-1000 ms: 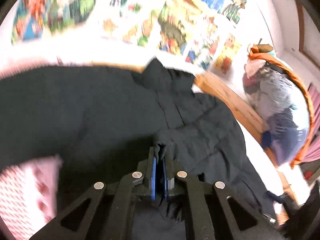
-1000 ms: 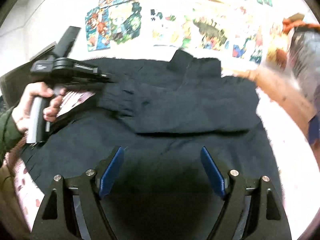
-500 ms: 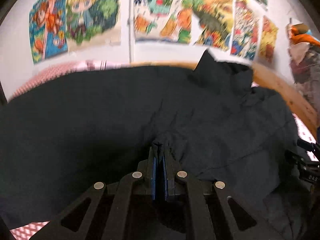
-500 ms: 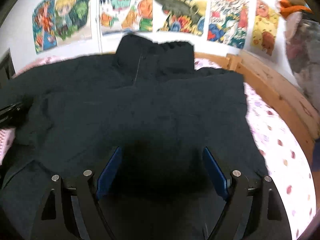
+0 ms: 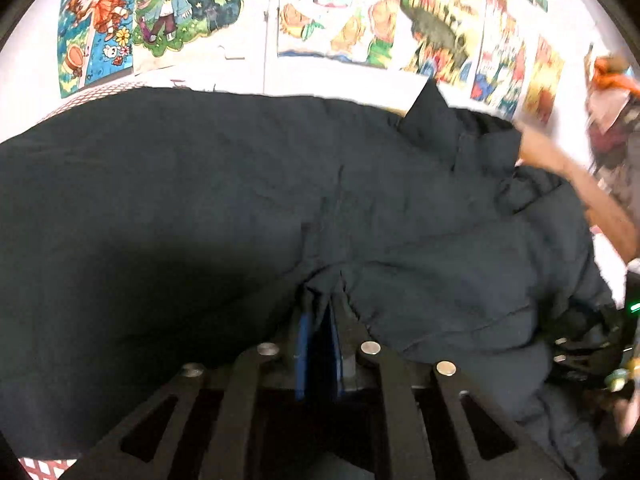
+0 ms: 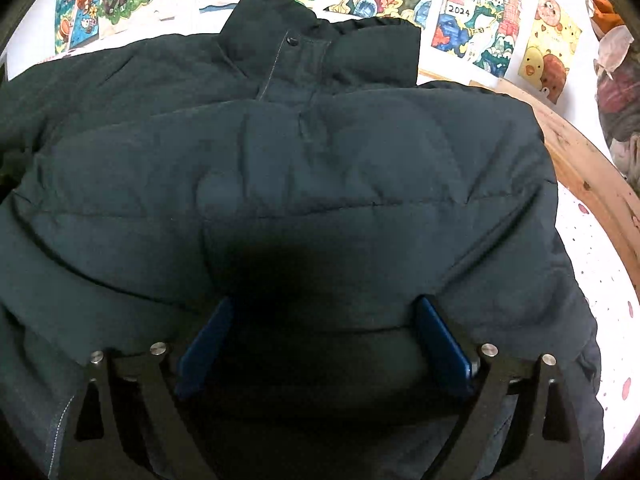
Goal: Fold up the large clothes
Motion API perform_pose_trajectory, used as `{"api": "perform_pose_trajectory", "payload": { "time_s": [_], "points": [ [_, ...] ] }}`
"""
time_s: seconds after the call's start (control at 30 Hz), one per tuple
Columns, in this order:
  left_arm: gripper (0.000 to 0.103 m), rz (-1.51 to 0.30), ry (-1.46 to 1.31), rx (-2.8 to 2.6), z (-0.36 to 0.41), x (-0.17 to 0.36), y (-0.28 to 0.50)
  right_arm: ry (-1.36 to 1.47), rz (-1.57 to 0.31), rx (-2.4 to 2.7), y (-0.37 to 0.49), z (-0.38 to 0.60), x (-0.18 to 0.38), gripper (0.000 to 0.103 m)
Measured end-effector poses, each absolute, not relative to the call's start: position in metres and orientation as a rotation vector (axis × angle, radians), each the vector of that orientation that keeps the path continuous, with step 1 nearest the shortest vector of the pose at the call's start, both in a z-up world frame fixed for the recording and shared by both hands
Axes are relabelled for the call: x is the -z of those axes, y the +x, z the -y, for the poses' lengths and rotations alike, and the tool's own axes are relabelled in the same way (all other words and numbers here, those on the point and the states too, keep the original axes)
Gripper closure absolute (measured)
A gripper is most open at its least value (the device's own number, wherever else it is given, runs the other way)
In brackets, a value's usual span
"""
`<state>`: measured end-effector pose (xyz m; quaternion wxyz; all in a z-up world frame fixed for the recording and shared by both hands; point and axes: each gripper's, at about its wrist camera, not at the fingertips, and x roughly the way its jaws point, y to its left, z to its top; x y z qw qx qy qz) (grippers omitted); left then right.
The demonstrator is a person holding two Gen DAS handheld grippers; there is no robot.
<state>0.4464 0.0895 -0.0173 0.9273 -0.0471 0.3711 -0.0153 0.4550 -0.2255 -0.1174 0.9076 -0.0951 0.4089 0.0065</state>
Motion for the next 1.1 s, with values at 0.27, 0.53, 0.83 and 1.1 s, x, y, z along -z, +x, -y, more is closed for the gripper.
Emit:
{"api": "perform_pose_trajectory", "payload": {
  "time_s": [0.27, 0.53, 0.83, 1.1],
  "points": [
    [0.015, -0.564, -0.148, 0.027, -0.111, -0.030, 0.370, -0.193, -0.845, -0.006, 0.447, 0.227, 0.113, 0.009],
    [0.013, -0.558, -0.282, -0.055, -0.176, -0.052, 0.290, -0.137, -0.872, -0.064, 0.415, 0.217, 0.072, 0.009],
    [0.007, -0.480, -0.646, -0.230, -0.289, -0.021, 0.218, -0.160, -0.807, -0.204, 0.377, 0.158, 0.034, 0.009],
    [0.007, -0.444, -0.782, -0.223, -0.331, 0.003, 0.230, -0.258, -0.769, -0.225, 0.382, 0.087, 0.043, 0.009]
  ]
}}
